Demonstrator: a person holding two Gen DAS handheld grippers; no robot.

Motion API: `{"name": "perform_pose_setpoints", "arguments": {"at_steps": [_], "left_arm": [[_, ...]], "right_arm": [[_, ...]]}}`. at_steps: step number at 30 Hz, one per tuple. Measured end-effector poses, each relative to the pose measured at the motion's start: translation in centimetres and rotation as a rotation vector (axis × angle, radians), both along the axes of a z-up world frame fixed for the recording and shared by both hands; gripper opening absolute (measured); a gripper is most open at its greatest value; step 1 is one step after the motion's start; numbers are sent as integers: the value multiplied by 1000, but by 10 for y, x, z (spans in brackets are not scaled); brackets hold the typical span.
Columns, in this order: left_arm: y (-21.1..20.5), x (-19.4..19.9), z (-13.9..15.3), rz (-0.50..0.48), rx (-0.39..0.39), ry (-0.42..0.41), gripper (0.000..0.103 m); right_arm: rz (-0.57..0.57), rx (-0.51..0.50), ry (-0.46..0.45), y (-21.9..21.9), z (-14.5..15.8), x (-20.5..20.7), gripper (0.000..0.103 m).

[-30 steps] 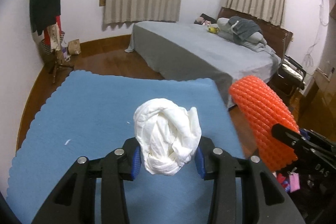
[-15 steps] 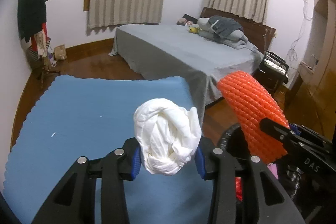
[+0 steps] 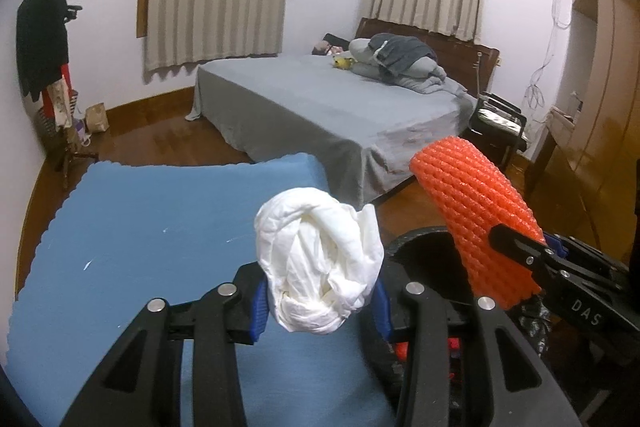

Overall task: Collect trash
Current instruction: 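Carry the tissue and orange net over the bin and open both tools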

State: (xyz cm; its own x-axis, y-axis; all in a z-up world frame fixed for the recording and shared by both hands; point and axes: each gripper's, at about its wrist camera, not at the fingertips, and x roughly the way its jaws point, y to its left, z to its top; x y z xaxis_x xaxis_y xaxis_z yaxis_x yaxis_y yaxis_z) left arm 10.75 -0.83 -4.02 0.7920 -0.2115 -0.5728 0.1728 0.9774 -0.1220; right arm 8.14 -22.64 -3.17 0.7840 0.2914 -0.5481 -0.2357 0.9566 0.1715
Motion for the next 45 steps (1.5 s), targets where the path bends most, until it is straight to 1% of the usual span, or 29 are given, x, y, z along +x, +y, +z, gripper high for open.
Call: {"name": "perform_pose_setpoints", "arguments": {"at_steps": [12, 25, 36, 45], "left_arm": [[-34, -14, 14, -71, 8, -34, 41], [-78, -16, 16, -169, 18, -51, 41], [-116, -8, 1, -247, 22, -44, 42], [-143, 12, -20, -306, 22, -18, 42]], "right_arm": [[-62, -2, -20, -32, 3, -25, 28], [-166, -28, -22, -79, -3, -42, 28], [-224, -36, 4, -105, -16, -42, 28], [-268, -45, 62, -125, -43, -34, 28]]}}
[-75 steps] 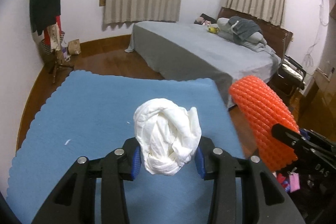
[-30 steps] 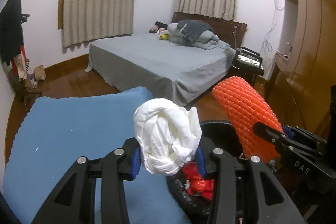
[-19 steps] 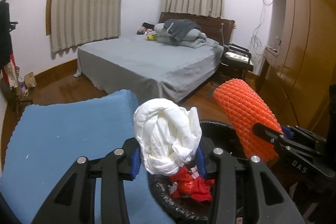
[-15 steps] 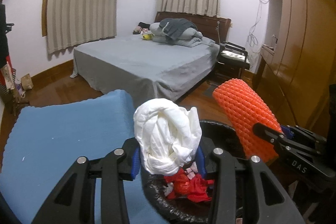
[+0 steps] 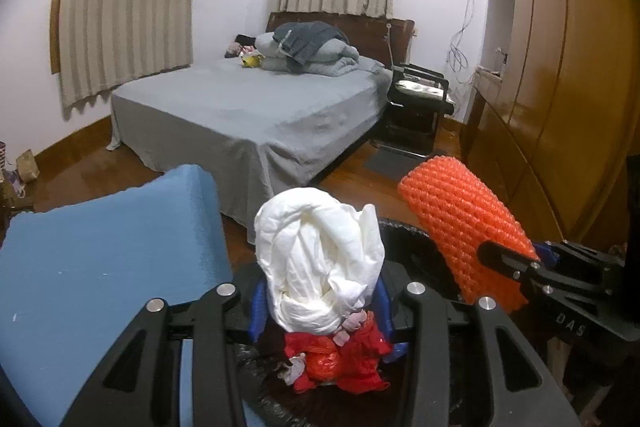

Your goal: Collect trash

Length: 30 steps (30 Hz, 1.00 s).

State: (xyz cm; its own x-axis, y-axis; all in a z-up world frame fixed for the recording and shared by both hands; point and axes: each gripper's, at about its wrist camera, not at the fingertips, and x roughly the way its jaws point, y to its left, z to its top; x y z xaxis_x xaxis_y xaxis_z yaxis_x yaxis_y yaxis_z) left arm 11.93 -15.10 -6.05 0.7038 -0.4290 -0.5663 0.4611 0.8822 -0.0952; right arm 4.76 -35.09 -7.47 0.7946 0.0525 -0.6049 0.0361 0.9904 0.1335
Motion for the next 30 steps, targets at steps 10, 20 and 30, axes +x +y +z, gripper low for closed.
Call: {"name": "perform_pose_setpoints", "arguments": {"at_steps": [10, 20, 30], "left_arm": [[-29, 25, -37, -84, -5, 65, 44], [-31, 37, -55, -108, -5, 112, 66], [-14, 42, -48, -73, -19, 97, 85]], "right_arm": [[-47, 5, 89, -20, -48, 16, 29], [-76, -5, 126, -32, -71, 24, 53], [-101, -27, 93, -30, -63, 13, 86]]}}
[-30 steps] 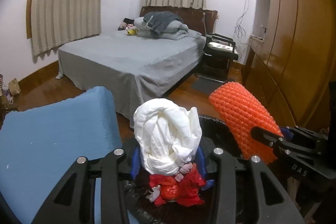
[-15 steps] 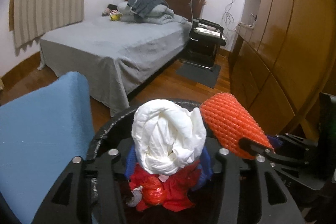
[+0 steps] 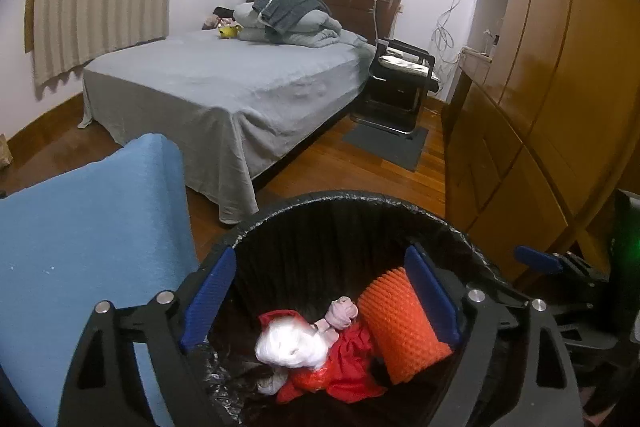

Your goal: Collect trash

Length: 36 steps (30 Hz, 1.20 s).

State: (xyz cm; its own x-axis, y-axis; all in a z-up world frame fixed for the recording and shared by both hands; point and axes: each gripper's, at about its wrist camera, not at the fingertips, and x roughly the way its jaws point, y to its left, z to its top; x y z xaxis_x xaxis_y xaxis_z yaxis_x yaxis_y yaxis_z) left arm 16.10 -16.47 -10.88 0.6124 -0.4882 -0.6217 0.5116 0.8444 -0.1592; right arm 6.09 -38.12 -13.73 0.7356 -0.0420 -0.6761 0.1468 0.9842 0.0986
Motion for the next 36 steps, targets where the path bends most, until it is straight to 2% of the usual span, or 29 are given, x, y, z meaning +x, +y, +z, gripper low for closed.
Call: {"name": "perform_pose_setpoints", "arguments": {"at_steps": [9, 14, 25, 36], "left_arm": [[24, -13, 24, 63, -4, -57, 92], [51, -25, 42, 132, 8, -90, 96], [104, -59, 63, 267, 38, -100, 97], [123, -100, 80, 295, 75, -137, 97]], "right_arm": [[10, 9, -43, 5, 29, -10, 96], [41, 22, -78, 19, 57, -16, 97], [124, 3, -114, 61, 103, -28, 98], [144, 15, -132, 89, 122, -49, 98]]}}
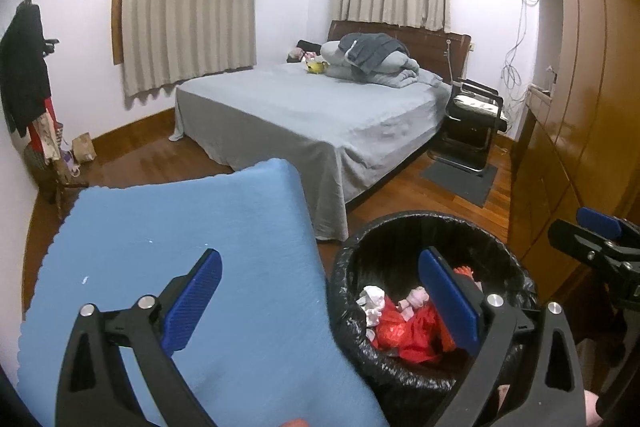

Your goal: Collect trash

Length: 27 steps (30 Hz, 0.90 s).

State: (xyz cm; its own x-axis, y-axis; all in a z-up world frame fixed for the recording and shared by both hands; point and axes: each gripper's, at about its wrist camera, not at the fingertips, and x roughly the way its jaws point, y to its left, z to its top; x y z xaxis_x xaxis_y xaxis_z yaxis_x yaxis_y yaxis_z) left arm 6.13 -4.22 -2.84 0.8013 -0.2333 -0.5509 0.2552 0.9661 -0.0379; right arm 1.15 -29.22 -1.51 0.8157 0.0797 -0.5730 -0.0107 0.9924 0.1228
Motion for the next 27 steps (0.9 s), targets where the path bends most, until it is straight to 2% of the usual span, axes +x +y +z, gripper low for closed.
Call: {"name": "perform_pose_setpoints", "arguments": {"at_steps": [12, 27], "left_arm": [[6, -29, 15, 9, -1, -37, 97], [17, -39, 27, 28, -28, -71, 97]], "right_arm": [[10, -20, -15, 18, 7, -15, 98], [34, -39, -52, 28, 18, -22, 98]]}}
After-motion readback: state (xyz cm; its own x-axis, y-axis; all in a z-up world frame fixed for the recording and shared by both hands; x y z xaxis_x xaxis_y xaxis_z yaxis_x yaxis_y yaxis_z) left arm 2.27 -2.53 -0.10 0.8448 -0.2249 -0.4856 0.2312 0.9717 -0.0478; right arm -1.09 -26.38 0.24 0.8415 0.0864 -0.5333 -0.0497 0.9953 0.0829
